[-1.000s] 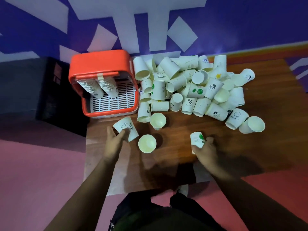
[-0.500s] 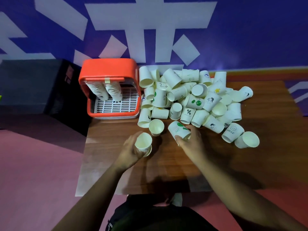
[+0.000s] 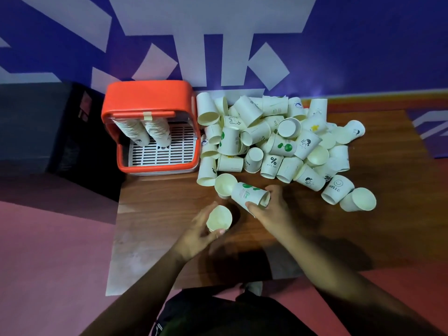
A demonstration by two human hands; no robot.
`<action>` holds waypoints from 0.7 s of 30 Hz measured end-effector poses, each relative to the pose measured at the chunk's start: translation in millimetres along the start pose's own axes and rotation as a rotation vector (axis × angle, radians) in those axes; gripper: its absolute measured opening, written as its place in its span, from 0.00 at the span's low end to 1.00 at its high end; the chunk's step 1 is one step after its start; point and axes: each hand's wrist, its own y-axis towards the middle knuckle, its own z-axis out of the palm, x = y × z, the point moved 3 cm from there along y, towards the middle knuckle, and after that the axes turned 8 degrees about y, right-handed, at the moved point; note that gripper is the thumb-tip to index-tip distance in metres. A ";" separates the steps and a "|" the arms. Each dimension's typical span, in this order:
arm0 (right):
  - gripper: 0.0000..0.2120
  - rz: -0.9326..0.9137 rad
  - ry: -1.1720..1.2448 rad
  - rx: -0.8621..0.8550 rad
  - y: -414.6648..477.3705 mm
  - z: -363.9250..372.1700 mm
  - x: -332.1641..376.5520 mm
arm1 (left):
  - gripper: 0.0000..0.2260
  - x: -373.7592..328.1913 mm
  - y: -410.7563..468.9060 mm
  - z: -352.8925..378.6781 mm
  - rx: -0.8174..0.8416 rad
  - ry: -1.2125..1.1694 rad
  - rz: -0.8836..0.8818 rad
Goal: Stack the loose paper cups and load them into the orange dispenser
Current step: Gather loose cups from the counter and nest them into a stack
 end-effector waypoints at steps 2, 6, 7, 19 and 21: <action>0.27 -0.026 0.002 -0.012 0.4 -2.3 -0.5 | 0.35 0.7 2.6 5.9 0.011 0.034 0.017; 0.28 -0.117 0.032 0.005 2.5 -6.1 2.3 | 0.33 -2.8 12.7 17.7 0.032 0.013 0.013; 0.31 -0.130 0.042 0.026 2.2 -6.5 3.5 | 0.34 -4.9 16.1 20.6 0.039 0.007 0.006; 0.42 -0.409 -0.349 0.277 -4.5 1.0 11.5 | 0.19 20.3 50.8 -32.7 -0.067 0.047 -0.131; 0.44 -0.501 -0.427 0.287 -4.5 14.0 5.5 | 0.19 11.6 62.7 -45.3 -0.125 0.133 -0.115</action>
